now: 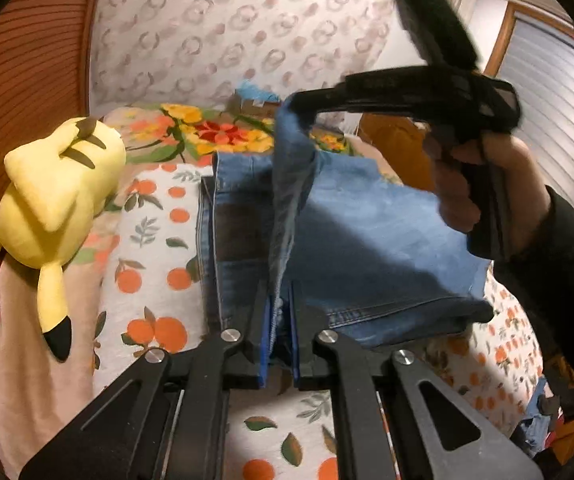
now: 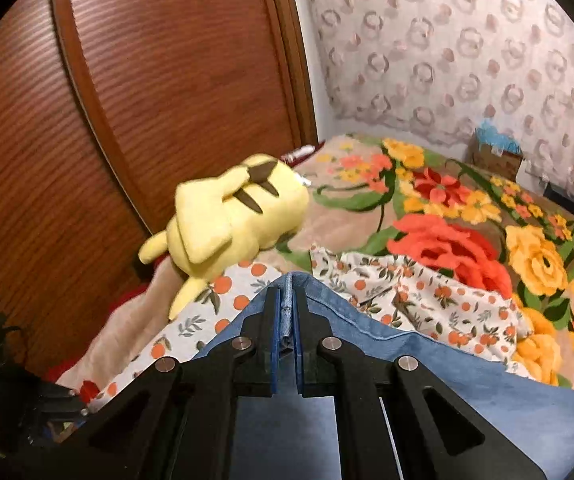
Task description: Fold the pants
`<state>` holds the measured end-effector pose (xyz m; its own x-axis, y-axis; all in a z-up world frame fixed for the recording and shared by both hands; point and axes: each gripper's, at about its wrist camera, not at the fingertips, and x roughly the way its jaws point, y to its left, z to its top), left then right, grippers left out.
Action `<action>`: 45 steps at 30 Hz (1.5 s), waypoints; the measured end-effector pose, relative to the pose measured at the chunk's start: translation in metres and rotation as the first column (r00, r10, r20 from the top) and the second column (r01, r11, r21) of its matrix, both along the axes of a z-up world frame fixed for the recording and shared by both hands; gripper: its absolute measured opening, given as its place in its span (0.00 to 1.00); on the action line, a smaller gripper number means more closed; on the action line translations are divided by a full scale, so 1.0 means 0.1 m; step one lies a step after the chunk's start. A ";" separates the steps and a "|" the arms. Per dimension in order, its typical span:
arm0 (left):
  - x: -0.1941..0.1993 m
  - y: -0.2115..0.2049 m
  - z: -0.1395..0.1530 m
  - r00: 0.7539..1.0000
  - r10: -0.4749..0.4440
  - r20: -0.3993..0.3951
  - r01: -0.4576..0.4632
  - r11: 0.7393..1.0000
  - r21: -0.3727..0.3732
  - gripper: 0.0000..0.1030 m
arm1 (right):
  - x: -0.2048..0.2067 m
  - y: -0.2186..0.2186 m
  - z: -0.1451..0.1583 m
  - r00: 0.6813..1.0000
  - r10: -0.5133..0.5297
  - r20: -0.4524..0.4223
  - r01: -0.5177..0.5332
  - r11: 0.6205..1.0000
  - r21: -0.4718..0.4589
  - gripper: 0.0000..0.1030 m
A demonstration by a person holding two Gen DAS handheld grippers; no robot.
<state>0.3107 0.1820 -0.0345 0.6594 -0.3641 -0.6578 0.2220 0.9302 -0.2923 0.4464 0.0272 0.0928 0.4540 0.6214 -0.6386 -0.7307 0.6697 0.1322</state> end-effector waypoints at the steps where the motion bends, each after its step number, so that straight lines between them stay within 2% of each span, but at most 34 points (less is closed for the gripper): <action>1: 0.00 -0.01 -0.03 1.000 0.002 -0.005 -0.002 1.000 0.024 0.09 | 0.07 0.03 -0.03 1.000 -0.009 -0.011 0.009 1.000 -0.009 0.05; 3: 0.00 0.00 -0.07 1.000 0.009 -0.015 -0.008 0.999 0.039 0.11 | 0.18 0.16 -0.11 0.999 -0.018 -0.038 0.018 1.000 -0.001 0.08; 5: -0.01 0.04 -0.09 1.000 0.021 -0.020 -0.020 0.999 0.037 0.12 | 0.24 0.20 -0.12 0.998 -0.033 -0.044 0.033 0.999 0.002 0.19; 7: -0.03 0.10 -0.06 0.999 0.044 -0.007 -0.044 0.998 0.043 0.13 | 0.25 0.18 -0.10 0.999 -0.035 -0.033 0.036 0.999 0.015 0.20; 11: -0.05 0.27 0.04 0.994 0.110 0.024 -0.112 0.993 0.049 0.18 | 0.19 -0.12 -0.04 0.999 -0.044 -0.001 0.044 0.997 0.067 0.24; 15: -0.03 0.25 0.16 0.993 0.101 0.065 -0.105 0.993 0.056 0.24 | 0.07 -0.52 -0.05 0.998 -0.062 0.025 0.060 0.996 0.072 0.24; 22: 0.19 -0.15 0.28 0.996 0.023 0.087 -0.031 0.996 0.083 0.26 | -0.35 -1.54 -0.31 0.989 -0.139 0.057 0.138 0.990 0.022 0.24; 28: 0.37 -0.61 0.29 0.994 -0.042 0.099 0.035 0.997 0.074 0.37 | -0.79 -2.20 -0.65 0.980 -0.201 0.009 0.201 0.980 -0.018 0.24; 29: 0.40 -0.68 0.28 0.994 -0.051 0.101 0.043 0.996 0.076 0.45 | -0.86 -2.26 -0.71 0.979 -0.202 -0.005 0.202 0.979 -0.016 0.24; 31: 0.42 -0.80 0.28 0.992 -0.056 0.115 0.048 0.996 0.074 0.50 | -0.99 -2.32 -0.77 0.980 -0.197 -0.025 0.197 0.980 -0.013 0.24; 34: 0.48 -0.96 0.27 0.993 -0.058 0.103 0.050 0.996 0.080 0.51 | -1.16 -2.36 -0.88 0.983 -0.174 -0.060 0.174 0.985 -0.011 0.24; 38: 0.51 -1.19 0.25 0.993 -0.070 0.096 0.058 0.990 0.130 0.51 | -1.29 -2.38 -1.04 0.985 -0.149 -0.091 0.146 0.989 -0.039 0.24; 42: 0.49 -1.35 0.20 0.993 -0.087 0.079 0.075 0.986 0.146 0.51 | -1.39 -2.37 -1.16 0.987 -0.135 -0.084 0.128 0.988 -0.082 0.24; 45: 0.43 -1.50 0.16 0.992 -0.099 0.073 0.085 0.981 0.172 0.51 | -1.42 -2.41 -1.17 0.989 -0.134 -0.068 0.129 0.988 -0.080 0.24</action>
